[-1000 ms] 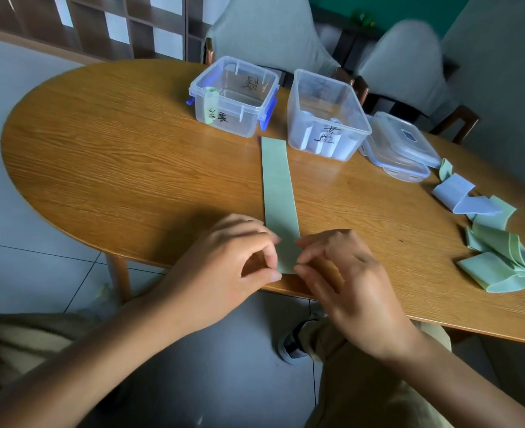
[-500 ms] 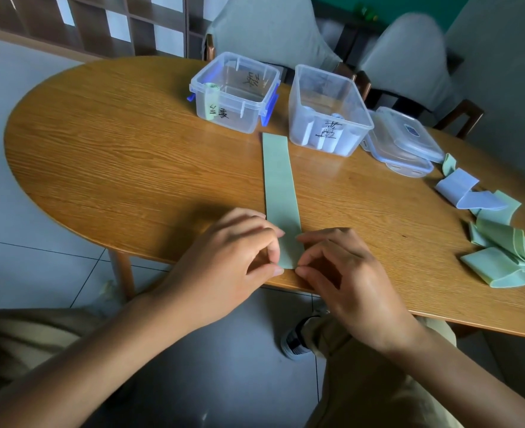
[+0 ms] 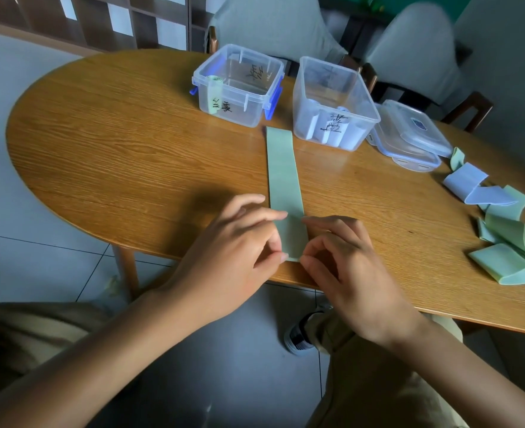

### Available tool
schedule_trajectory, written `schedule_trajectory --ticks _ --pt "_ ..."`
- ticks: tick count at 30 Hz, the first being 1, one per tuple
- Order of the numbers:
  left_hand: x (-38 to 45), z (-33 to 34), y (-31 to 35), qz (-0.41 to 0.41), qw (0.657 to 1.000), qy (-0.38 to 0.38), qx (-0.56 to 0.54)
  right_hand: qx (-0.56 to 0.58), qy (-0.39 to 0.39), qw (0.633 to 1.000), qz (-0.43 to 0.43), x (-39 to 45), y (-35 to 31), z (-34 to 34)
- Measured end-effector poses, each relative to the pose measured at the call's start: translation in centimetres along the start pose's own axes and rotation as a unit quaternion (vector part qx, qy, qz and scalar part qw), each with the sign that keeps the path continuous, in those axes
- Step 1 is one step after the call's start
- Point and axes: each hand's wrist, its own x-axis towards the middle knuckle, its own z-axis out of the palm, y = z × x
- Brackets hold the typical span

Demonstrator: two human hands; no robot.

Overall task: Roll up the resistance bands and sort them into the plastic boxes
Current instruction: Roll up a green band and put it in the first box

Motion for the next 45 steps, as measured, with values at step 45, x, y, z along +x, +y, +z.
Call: schedule_trajectory --ticks 45 --pt "0.3 0.8 0.6 0.005 0.998 0.046 0.047 -0.031 0.11 0.992 0.06 0.4 -1.1 1.7"
